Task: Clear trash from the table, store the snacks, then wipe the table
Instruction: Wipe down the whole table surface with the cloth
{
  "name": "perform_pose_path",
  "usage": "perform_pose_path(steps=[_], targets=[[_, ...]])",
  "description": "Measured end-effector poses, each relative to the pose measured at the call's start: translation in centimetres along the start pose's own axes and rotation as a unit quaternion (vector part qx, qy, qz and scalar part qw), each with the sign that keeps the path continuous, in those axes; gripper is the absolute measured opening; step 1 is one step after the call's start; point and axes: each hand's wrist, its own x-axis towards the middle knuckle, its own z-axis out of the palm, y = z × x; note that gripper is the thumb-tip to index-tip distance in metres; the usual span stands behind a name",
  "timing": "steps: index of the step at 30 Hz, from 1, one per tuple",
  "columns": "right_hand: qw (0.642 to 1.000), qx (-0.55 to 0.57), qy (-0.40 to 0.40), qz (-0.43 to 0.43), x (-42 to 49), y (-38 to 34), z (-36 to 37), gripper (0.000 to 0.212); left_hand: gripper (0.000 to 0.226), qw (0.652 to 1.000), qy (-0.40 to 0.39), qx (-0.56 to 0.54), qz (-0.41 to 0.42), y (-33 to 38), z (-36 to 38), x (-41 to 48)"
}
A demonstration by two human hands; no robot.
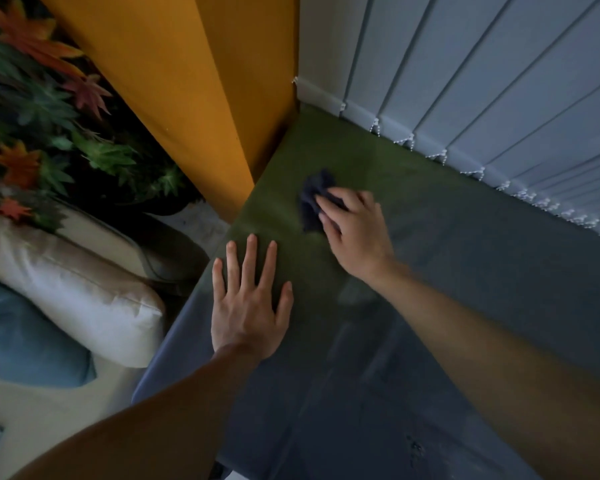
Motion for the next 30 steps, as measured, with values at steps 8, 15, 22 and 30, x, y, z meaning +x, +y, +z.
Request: perform_pose_path(steps=[8,15,22,30], targets=[[0.973,-0.017,0.068,0.218,1.3,2.9,-1.2,0.033,0.066,1.0,0.007,-0.006,0.001,0.0,0.1,0.0],[0.998,0.034,-0.005,-0.047,-7.4,-0.7,-1.4,0.035,0.067,0.996,0.026,-0.089,-0.007,-0.5,-0.1,-0.4],[0.984,0.029,0.058,0.164,-6.3,-1.4,-1.5,0.029,0.057,0.989,0.054,-0.134,-0.028,-1.3,-0.9,-2.4],[0.988,0.111,-0.037,-0.103,-13.4,-6.5,-1.1,0.036,0.058,0.993,0.025,-0.081,-0.084,-3.0,0.9,-10.5]])
